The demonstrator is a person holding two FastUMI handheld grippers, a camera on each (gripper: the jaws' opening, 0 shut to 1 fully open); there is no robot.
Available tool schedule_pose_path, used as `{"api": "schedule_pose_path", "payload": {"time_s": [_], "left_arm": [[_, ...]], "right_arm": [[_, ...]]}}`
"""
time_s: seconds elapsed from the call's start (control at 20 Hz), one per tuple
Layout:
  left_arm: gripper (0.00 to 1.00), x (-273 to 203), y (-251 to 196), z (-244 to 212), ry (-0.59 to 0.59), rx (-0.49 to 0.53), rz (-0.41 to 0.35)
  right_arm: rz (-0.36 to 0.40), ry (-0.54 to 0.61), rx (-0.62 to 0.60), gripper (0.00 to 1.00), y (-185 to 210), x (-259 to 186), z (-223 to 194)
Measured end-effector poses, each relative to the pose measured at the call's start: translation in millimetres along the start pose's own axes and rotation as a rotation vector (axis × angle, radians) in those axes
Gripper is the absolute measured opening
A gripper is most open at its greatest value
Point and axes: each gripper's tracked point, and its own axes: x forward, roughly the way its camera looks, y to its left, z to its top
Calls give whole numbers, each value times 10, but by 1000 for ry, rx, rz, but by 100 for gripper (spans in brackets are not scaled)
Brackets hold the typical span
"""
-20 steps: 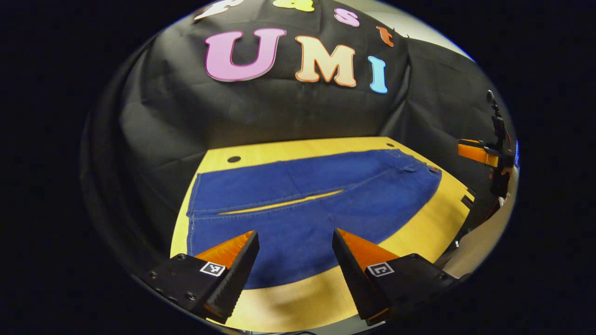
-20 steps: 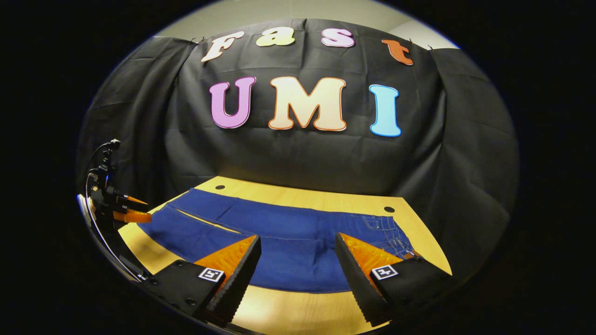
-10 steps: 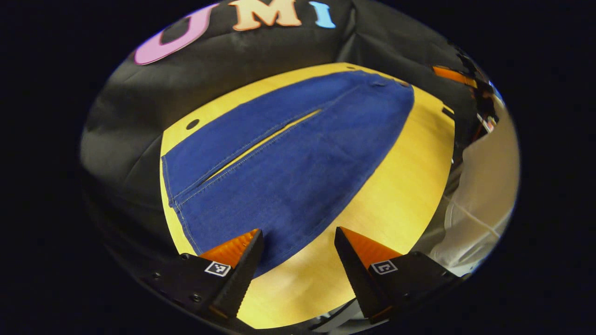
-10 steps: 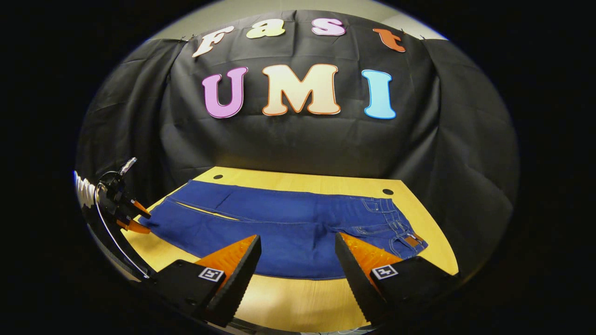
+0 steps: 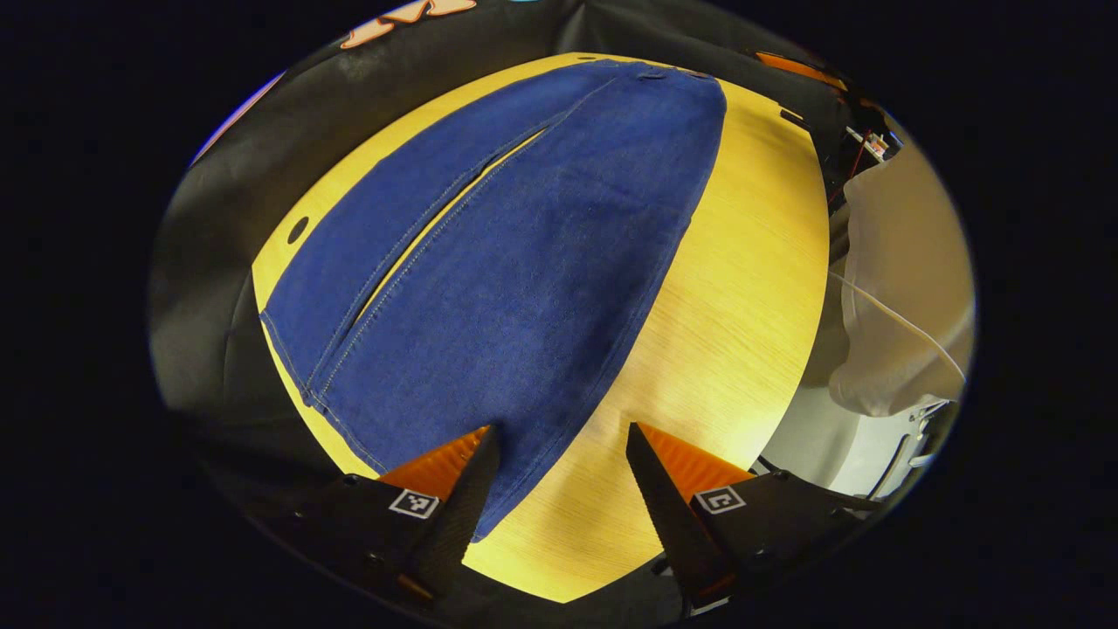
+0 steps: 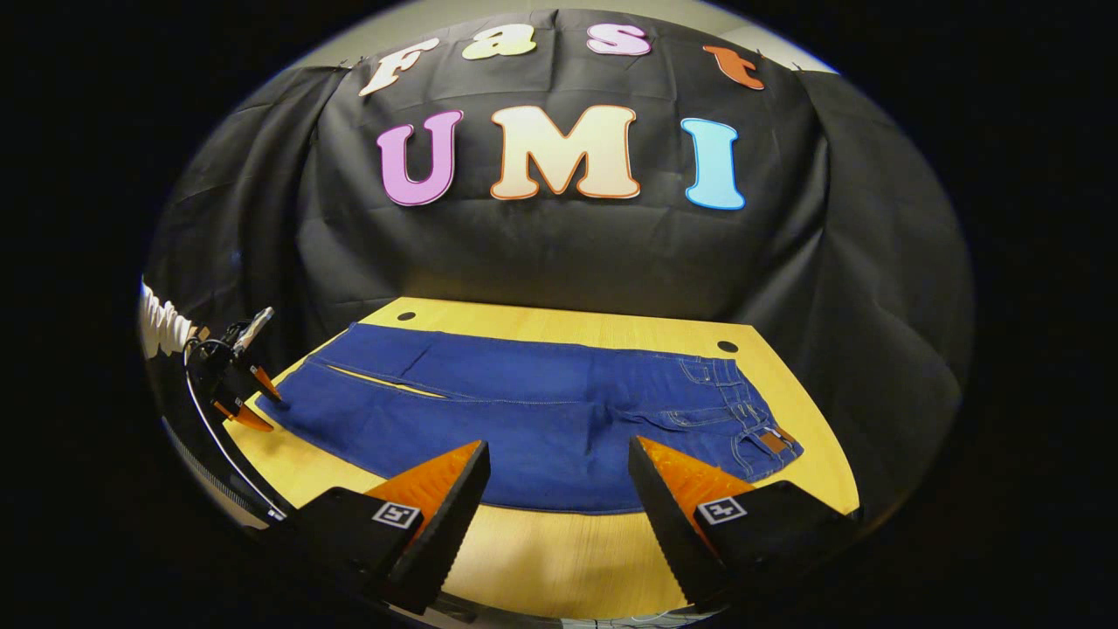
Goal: Grasp the waist and the cuffs of the jeans and fold them to make the two legs overlap; first hold the waist and fold one-third of the jeans toward the cuffs, then hold the cuffs and fold the remaining one-third in the same direction to finish folding.
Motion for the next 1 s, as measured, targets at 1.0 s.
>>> {"api": "schedule_pose_path", "payload": {"time_s": [1.0], "left_arm": [[86, 156, -129, -40, 144, 47, -106]], "right_arm": [[-7, 63, 29, 99, -39, 96, -185]]}}
